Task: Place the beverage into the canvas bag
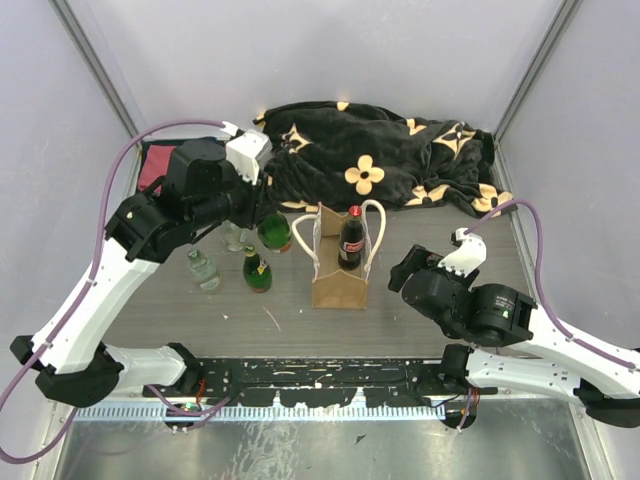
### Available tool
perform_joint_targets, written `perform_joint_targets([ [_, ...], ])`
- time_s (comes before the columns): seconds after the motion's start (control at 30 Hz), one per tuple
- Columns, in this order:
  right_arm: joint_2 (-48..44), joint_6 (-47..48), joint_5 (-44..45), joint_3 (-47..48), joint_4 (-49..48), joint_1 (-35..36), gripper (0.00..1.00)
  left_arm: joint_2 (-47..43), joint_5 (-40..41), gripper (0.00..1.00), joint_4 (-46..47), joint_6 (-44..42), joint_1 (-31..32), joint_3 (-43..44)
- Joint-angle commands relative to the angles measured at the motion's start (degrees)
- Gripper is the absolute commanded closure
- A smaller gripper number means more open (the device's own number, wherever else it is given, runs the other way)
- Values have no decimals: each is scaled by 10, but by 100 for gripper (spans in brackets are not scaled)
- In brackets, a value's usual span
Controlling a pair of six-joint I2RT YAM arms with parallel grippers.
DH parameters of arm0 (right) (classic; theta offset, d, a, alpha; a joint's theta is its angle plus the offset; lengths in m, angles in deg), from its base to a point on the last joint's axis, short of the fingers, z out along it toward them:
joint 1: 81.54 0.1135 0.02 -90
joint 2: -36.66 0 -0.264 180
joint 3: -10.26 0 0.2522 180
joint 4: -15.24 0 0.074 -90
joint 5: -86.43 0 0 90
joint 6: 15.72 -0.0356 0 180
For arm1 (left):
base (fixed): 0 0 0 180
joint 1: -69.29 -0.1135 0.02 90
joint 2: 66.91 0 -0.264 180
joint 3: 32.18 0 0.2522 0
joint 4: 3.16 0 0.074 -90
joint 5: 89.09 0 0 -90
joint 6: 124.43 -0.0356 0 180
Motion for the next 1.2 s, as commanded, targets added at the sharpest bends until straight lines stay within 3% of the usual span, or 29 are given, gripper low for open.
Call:
perform_joint_targets([
  [0.0,-10,-7,13,-4,-18,2,0,23,29,100,83,-58,2,74],
  [0.13,-12,-6,13,-9,-23,2,0,63,52,100,92,-91,2,120],
  [0.47,-10,3,2,-21,-46,2,0,126,68,100,207,-143,-31,127],
  [0.87,1,9,-4,-29,-64,2,0,232,16,100,262,-87,-33,214],
  [1.17,1,10,2,-33,-67,2,0,198,-7,100,269,-27,2,156],
])
